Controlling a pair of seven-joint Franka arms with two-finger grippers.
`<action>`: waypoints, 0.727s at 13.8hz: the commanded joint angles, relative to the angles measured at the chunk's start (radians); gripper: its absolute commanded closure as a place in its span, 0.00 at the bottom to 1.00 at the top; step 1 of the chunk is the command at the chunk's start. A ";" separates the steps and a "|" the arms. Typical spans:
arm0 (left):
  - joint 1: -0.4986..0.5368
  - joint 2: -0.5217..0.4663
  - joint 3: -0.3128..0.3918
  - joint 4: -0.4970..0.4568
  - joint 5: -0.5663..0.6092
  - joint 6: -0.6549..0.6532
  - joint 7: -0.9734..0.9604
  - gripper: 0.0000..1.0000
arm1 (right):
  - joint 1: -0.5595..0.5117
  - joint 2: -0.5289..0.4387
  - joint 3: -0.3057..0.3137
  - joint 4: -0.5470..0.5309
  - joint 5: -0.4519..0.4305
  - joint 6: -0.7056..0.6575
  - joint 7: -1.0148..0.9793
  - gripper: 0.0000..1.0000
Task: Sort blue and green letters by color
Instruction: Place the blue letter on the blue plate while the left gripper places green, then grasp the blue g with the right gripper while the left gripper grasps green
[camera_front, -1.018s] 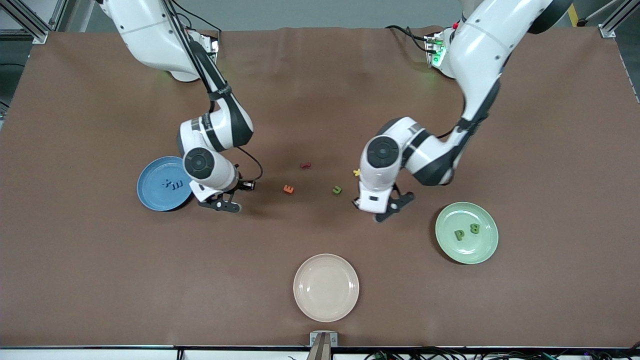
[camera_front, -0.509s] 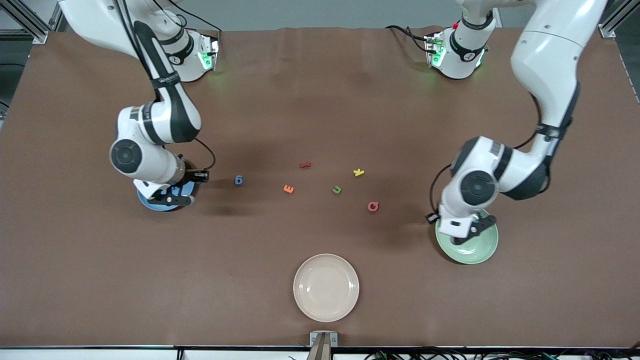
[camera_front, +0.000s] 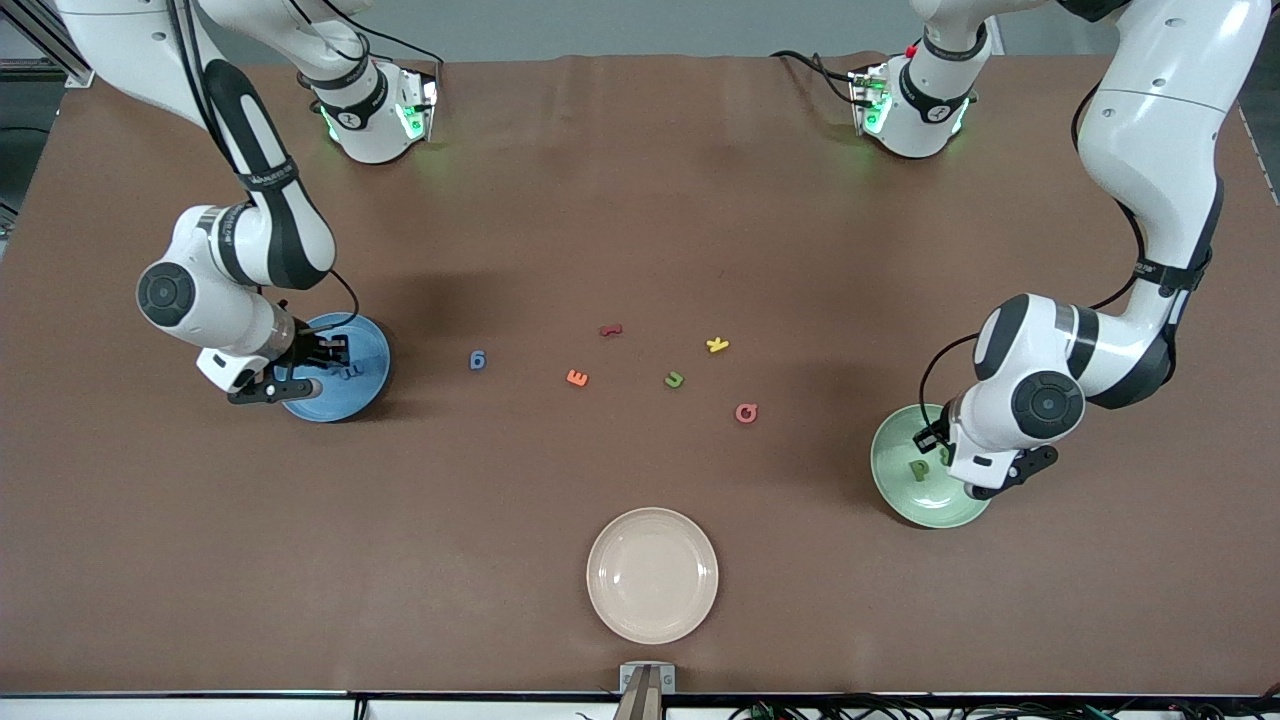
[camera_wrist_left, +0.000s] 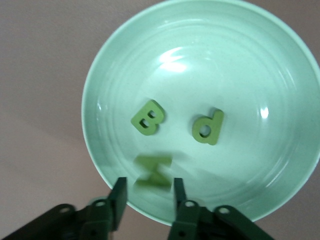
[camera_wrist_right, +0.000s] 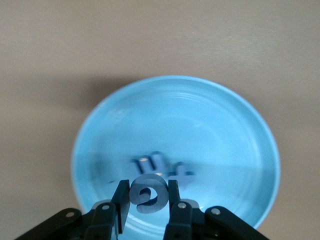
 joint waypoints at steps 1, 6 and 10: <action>-0.002 -0.032 -0.010 -0.006 0.011 -0.009 -0.015 0.00 | -0.031 -0.031 0.017 -0.081 -0.013 0.086 -0.043 0.85; -0.056 -0.053 -0.141 0.013 0.014 -0.011 -0.132 0.00 | -0.039 -0.031 0.017 -0.110 -0.013 0.108 -0.046 0.81; -0.282 0.025 -0.142 0.103 0.013 -0.003 -0.462 0.05 | -0.045 -0.034 0.019 -0.130 -0.013 0.105 -0.046 0.77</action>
